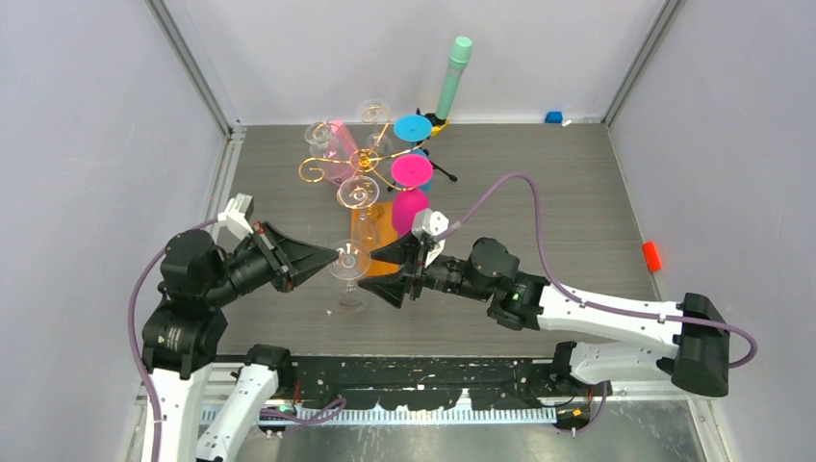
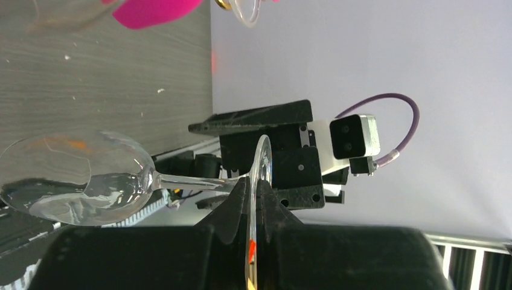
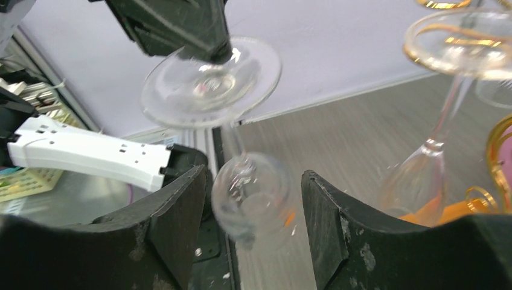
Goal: Take the wine glass off the wine glass rack
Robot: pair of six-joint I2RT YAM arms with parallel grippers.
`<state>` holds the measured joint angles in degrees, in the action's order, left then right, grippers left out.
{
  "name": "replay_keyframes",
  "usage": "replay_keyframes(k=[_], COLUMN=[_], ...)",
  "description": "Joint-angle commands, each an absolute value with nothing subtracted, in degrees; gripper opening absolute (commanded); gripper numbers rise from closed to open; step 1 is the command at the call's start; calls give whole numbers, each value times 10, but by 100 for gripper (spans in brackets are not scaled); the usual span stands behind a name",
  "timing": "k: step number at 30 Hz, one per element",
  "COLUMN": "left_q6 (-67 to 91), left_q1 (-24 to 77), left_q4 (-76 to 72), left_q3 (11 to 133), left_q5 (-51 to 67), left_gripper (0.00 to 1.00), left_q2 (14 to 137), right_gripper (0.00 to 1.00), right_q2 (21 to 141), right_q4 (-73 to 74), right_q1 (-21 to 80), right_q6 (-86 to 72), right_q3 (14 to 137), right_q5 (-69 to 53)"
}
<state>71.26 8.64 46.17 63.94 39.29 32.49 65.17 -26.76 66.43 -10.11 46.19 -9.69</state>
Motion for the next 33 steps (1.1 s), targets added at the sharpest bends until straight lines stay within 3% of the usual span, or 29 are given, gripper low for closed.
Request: replay_keyframes(k=[1, 6, 15, 23, 27, 28, 31, 33], left_q6=[743, 765, 806, 821, 827, 830, 841, 830], left_q1=[114, 125, 125, 125, 125, 125, 125, 126], left_q4=[399, 358, 316, 309, 294, 290, 259, 238], left_q3=[638, 616, 608, 612, 616, 618, 624, 630], left_q5=[430, 438, 439, 452, 460, 460, 468, 474], left_gripper=[0, 0, 0, 0, 0, 0, 0, 9], left_q2=[350, 359, 353, 353, 358, 358, 366, 373], right_gripper=[64, 60, 31, 28, 14, 5, 1, 0], right_q2=[664, 677, 692, 699, 697, 697, 697, 700], right_q4=[-386, -392, -393, -424, -433, -435, -443, -461], right_q1=[668, 668, 668, 668, 668, 668, 668, 668], right_q6=[-52, -47, -60, -76, -85, -90, -102, -112], right_q3=[458, 462, 472, 481, 486, 487, 495, 495], right_q5=[-58, -87, -114, -111, -115, -115, -113, -105])
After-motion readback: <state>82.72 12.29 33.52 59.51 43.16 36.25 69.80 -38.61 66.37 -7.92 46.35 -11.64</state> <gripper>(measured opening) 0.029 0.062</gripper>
